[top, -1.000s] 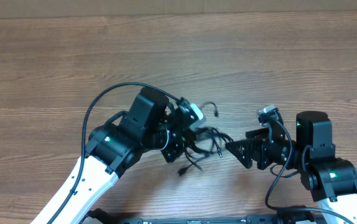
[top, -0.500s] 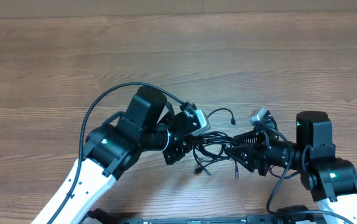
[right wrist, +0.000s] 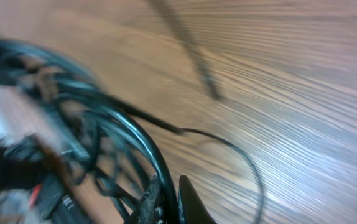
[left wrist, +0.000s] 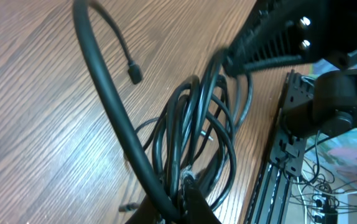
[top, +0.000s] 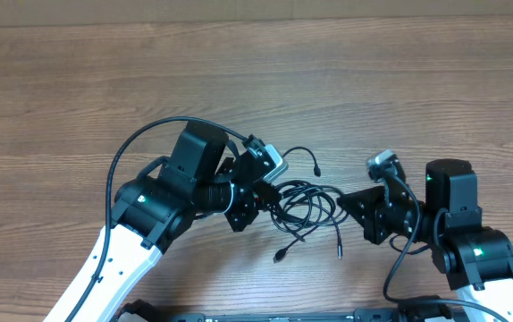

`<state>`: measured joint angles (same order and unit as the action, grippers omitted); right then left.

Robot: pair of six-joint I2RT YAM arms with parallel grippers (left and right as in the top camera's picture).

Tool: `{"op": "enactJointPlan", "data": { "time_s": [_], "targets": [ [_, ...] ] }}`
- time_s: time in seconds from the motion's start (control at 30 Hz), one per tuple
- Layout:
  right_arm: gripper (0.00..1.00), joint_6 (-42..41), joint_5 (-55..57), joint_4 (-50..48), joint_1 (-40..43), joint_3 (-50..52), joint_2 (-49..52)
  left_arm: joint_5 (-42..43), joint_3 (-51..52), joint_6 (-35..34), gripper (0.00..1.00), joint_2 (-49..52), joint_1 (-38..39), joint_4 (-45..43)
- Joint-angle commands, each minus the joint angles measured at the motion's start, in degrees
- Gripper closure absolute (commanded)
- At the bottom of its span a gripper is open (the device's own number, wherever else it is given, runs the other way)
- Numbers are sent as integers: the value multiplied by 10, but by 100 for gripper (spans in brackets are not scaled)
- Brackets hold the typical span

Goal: Untangle cables

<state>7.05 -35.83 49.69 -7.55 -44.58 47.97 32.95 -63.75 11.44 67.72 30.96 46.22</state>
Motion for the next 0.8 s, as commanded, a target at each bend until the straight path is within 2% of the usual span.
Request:
{"op": "enactJointPlan", "data": {
  "time_s": [0.0, 0.07, 0.13, 0.17, 0.23, 0.27, 0.33, 0.37, 0.4, 0.5, 0.57, 0.67, 0.77],
  "targets": [
    [96, -134, 152, -3, 2, -9, -2, -47, -18, -46, 96, -13, -6, 15],
    [96, -178, 193, 0, 2, -9, -2, -73, -18, -66, 96, -13, -6, 22],
    [96, -264, 262, 14, 2, -9, 0, -105, -18, -92, 96, -13, -6, 29],
    [96, -276, 268, 18, 2, -9, 3, -111, -18, -98, 96, -13, -6, 31],
    [81, -286, 267, 25, 2, -9, 9, -111, -18, -98, 96, -13, -6, 33],
    [66, -287, 261, 28, 2, -9, 15, -109, -18, -97, 96, -13, -6, 34],
    [46, -287, 245, 32, 2, -9, 23, -109, -18, -97, 96, -13, -6, 34],
    [39, -286, 236, 32, 2, -9, 26, -109, -18, -97, 96, -13, -6, 34],
    [37, -278, 222, 31, 2, -9, 28, -109, -18, -97, 96, -13, -6, 34],
    [35, -181, 131, 17, 2, -9, 28, -109, -18, -97, 96, -13, -6, 35],
    [35, -68, 8, 10, 2, -9, 28, -90, -18, -65, 96, -13, -6, 35],
    [36, 9, -68, 10, 2, -9, 28, -2, -18, 17, 96, -13, -6, 33],
    [36, 57, -125, 9, 2, -9, 28, 45, -18, 39, 97, -13, -6, 26]
  ]
}}
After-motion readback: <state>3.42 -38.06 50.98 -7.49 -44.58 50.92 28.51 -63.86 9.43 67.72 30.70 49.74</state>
